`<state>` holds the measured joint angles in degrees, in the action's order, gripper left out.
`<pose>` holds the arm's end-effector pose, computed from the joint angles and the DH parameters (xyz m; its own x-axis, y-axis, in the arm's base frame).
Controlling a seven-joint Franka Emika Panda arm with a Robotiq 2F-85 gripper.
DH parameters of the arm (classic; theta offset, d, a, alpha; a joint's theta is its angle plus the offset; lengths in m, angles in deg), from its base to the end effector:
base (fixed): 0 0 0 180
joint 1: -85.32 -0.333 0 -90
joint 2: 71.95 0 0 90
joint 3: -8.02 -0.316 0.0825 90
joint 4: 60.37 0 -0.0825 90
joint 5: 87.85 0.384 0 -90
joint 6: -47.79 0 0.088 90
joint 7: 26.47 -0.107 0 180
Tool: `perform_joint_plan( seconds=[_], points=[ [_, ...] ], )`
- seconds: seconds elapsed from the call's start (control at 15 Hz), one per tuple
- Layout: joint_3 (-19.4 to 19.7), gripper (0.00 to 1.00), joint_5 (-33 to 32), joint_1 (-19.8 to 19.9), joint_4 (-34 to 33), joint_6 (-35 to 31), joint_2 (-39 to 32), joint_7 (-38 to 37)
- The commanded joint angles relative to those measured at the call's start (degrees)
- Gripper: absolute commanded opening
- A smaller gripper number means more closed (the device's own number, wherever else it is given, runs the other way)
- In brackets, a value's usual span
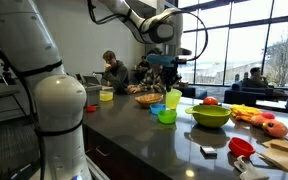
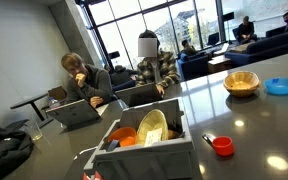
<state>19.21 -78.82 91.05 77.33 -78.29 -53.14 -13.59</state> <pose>0.4350 -0.1294 0.4481 0.9759 -0.1600 0.1486 -0.1342 -0.9763 -0.1697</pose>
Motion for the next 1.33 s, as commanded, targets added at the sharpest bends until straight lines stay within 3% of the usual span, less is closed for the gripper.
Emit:
perform_joint_plan(
  seconds=[0.0,1.27],
  points=[
    [-0.1,0.01,-0.4,0.5,0.2,-0.5,-0.6,-0.8],
    [0.6,0.01,0.2,2.4,1.1,-2.1,-6.6,-2.6]
  ],
)
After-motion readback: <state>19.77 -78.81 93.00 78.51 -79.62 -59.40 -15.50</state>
